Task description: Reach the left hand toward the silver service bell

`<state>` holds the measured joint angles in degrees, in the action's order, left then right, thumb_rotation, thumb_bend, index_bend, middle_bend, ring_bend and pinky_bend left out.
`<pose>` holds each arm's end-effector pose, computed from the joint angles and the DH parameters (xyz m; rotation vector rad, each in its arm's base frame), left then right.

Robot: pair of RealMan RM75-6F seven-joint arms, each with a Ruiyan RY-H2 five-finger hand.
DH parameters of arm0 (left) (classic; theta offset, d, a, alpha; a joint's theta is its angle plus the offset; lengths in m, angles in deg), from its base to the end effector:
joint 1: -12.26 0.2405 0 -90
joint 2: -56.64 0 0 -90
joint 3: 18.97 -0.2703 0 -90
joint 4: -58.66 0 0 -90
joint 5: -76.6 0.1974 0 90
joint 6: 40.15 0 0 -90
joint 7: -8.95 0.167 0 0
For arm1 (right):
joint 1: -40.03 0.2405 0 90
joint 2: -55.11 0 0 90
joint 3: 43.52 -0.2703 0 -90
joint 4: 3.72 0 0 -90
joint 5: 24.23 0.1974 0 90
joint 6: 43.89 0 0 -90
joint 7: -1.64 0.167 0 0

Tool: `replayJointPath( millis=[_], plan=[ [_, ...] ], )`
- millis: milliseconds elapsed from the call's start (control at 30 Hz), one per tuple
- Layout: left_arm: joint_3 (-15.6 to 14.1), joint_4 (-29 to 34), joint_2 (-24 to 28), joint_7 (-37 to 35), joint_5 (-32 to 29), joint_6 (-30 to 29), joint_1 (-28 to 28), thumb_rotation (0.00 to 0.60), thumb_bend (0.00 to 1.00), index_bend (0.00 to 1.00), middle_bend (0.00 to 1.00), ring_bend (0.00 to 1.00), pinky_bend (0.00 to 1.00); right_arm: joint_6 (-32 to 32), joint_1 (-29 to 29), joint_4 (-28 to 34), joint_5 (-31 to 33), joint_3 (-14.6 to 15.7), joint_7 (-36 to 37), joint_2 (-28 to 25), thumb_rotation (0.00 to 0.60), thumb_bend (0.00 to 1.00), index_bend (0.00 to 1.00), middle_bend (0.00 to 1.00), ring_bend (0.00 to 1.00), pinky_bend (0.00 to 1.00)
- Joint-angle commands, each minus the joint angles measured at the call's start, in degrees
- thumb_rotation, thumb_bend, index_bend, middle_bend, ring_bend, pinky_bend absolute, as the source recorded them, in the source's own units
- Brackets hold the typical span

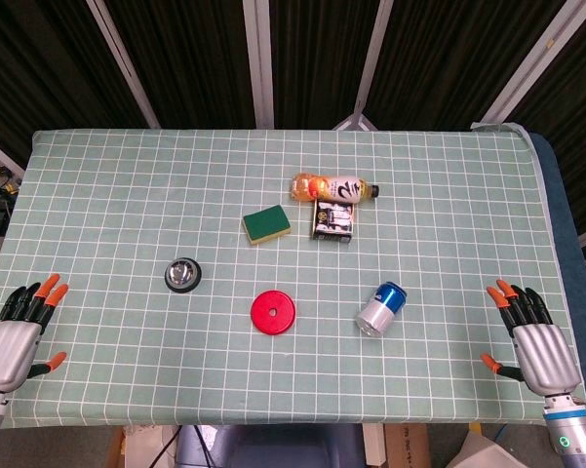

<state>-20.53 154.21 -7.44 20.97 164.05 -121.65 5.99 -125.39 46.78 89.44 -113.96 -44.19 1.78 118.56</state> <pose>-0.3099 0.1939 0.1490 -1.5600 -0.8491 -0.7368 -0.3078 -0.2053 0.1595 1.5163 -0.9319 0.9014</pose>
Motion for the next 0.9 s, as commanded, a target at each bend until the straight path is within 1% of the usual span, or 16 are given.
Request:
replayJointPath(
  millis=[33,333,733,900],
  plan=[
    [0.02,-0.36,-0.09,-0.42,0.68,-0.52,0.02,0.600,0.19,0.00,0.00,0.00,0.00,-0.01,0.00,0.03,-0.03,0.01,0.00,-0.01,0.600,0.22,0.00,0.00,0.00,0.00],
    [0.02,-2.55,-1.35,-2.05,4.26,-3.44,0.27,0.600,0.19,0.00,0.00,0.00,0.00,-0.25,-0.14,0.02,-0.46,0.24,0.56,-0.24,0.600,0.22,0.00,0.00,0.00,0.00],
    [0.14,-2.30,-1.23,-2.59,3.23,-2.00,-0.10,0.600,0.19,0.00,0.00,0.00,0.00,-0.06,-0.13,0.09,-0.22,0.21,0.13,-0.06,0.600,0.22,0.00,0.00,0.00,0.00],
    [-0.02,-2.20,-1.22,-2.51,3.47,-0.42,-0.95,0.600,0.19,0.00,0.00,0.00,0.00,-0.17,-0.21,0.06,-0.13,0.17,0.74,-0.29,0.600,0.22,0.00,0.00,0.00,0.00]
  ],
)
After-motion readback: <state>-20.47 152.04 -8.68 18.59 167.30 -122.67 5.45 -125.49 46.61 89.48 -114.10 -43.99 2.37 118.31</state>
